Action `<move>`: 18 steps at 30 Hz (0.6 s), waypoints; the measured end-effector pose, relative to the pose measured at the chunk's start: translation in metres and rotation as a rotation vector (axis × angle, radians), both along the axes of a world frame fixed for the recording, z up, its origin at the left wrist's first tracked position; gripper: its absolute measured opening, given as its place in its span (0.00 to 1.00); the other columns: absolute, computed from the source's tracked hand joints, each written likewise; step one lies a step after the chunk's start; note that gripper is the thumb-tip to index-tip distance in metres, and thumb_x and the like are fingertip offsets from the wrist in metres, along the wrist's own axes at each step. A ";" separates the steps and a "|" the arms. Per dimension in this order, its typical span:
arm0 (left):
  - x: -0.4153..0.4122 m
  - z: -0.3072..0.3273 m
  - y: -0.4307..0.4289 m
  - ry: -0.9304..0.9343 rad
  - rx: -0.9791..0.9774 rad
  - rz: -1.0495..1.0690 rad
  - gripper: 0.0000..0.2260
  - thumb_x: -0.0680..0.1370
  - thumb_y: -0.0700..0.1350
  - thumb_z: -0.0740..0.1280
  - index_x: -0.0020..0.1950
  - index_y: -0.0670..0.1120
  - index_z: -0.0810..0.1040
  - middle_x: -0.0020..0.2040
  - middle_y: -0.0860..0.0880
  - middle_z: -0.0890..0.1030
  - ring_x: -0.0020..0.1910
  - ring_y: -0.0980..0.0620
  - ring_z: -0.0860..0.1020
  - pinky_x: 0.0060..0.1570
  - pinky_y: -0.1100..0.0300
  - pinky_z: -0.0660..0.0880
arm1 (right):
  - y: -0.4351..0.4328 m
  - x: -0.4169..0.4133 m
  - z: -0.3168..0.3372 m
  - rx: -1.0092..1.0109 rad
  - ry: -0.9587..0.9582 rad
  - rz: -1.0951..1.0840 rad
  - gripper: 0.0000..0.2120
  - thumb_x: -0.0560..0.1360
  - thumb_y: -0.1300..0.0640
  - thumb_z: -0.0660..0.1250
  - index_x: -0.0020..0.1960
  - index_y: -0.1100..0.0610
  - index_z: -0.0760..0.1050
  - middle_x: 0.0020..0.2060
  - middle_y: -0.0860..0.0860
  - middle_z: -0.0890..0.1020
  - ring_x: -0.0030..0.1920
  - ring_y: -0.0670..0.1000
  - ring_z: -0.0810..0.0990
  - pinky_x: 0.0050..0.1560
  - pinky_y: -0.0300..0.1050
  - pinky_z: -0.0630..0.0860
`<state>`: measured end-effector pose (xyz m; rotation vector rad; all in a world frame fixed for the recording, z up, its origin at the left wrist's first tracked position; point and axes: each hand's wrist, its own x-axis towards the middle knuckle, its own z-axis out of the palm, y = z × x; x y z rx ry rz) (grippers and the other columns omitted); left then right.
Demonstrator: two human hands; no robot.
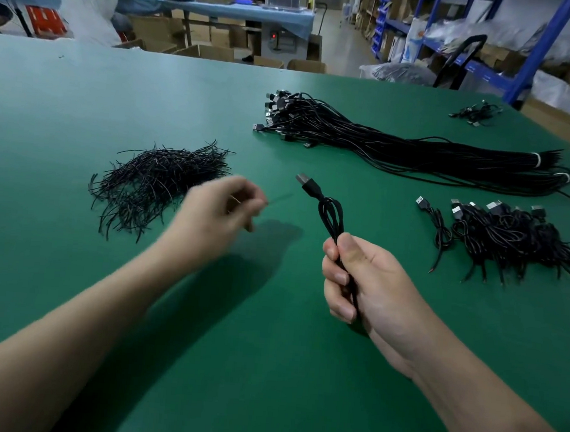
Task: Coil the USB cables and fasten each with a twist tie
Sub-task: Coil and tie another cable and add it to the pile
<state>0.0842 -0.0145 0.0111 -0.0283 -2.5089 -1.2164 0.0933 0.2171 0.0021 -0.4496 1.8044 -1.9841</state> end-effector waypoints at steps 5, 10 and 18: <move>0.013 -0.011 0.064 -0.257 0.561 -0.212 0.04 0.80 0.41 0.69 0.48 0.44 0.84 0.35 0.51 0.82 0.34 0.58 0.77 0.40 0.66 0.76 | -0.001 -0.001 -0.002 0.144 0.200 -0.051 0.17 0.86 0.50 0.52 0.46 0.60 0.67 0.31 0.48 0.66 0.25 0.47 0.64 0.29 0.38 0.62; 0.020 -0.018 0.064 -0.317 0.791 -0.260 0.05 0.78 0.44 0.71 0.48 0.43 0.85 0.37 0.51 0.82 0.35 0.58 0.76 0.40 0.67 0.75 | -0.001 -0.003 -0.007 0.333 0.379 -0.109 0.16 0.85 0.49 0.55 0.40 0.53 0.67 0.30 0.45 0.66 0.27 0.46 0.63 0.28 0.37 0.61; 0.023 -0.020 0.056 -0.374 0.958 -0.367 0.13 0.73 0.43 0.71 0.55 0.39 0.84 0.43 0.46 0.85 0.40 0.57 0.81 0.40 0.66 0.78 | -0.001 -0.004 -0.010 0.368 0.402 -0.140 0.16 0.85 0.48 0.55 0.42 0.54 0.71 0.28 0.43 0.67 0.27 0.45 0.63 0.28 0.39 0.61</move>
